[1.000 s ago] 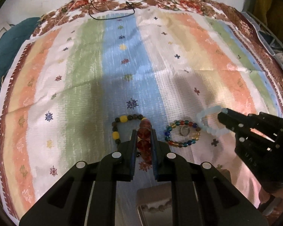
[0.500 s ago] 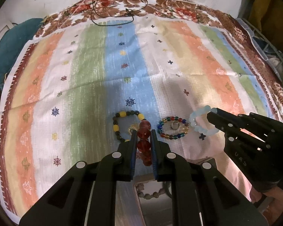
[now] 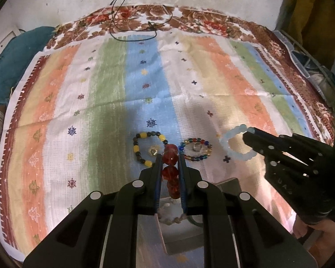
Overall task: Organize jewelry
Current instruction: 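Lift both held bracelets and carry them over the silver tin, then lower both bracelets into the tin and open both tools, then move the left tool to the yellow-black bead bracelet while the right tool reaches the multicolour bracelet, then close the left tool on the yellow-black bracelet while the right tool closes on the multicolour bracelet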
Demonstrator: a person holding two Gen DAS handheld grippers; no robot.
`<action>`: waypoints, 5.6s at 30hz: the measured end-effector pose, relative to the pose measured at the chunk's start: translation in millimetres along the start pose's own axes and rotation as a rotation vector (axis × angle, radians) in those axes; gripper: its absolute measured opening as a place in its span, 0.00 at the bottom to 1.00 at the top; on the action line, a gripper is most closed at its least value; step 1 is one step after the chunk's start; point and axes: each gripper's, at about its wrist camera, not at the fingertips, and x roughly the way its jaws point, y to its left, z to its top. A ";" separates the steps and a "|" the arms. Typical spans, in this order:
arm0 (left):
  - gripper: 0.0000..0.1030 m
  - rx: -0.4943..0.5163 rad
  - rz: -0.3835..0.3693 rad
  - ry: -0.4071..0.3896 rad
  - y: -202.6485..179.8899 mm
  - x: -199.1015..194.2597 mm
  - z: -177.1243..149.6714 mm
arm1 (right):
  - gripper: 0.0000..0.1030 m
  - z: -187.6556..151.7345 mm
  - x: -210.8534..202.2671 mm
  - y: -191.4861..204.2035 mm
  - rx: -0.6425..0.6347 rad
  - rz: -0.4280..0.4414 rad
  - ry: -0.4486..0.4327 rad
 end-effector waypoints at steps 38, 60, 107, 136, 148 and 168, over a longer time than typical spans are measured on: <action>0.13 0.036 -0.053 -0.099 -20.2 -64.5 -42.5 | 0.12 -40.9 -57.8 21.9 -0.022 0.125 -0.030; 0.30 -0.016 -0.004 -0.095 -6.8 -63.4 -44.3 | 0.42 -45.0 -43.2 3.1 0.051 0.090 0.038; 0.82 -0.081 0.119 0.016 44.2 46.6 -3.8 | 0.77 -13.3 56.0 -17.5 0.064 0.040 0.171; 0.82 -0.107 0.118 0.107 71.9 120.3 8.3 | 0.77 -5.2 120.2 -28.7 0.096 -0.021 0.284; 0.80 -0.064 0.142 0.110 73.5 142.2 11.8 | 0.77 -5.3 138.8 -36.3 0.093 -0.057 0.308; 0.11 -0.046 0.185 0.137 78.1 156.0 3.4 | 0.27 -6.4 137.6 -28.4 0.000 -0.121 0.278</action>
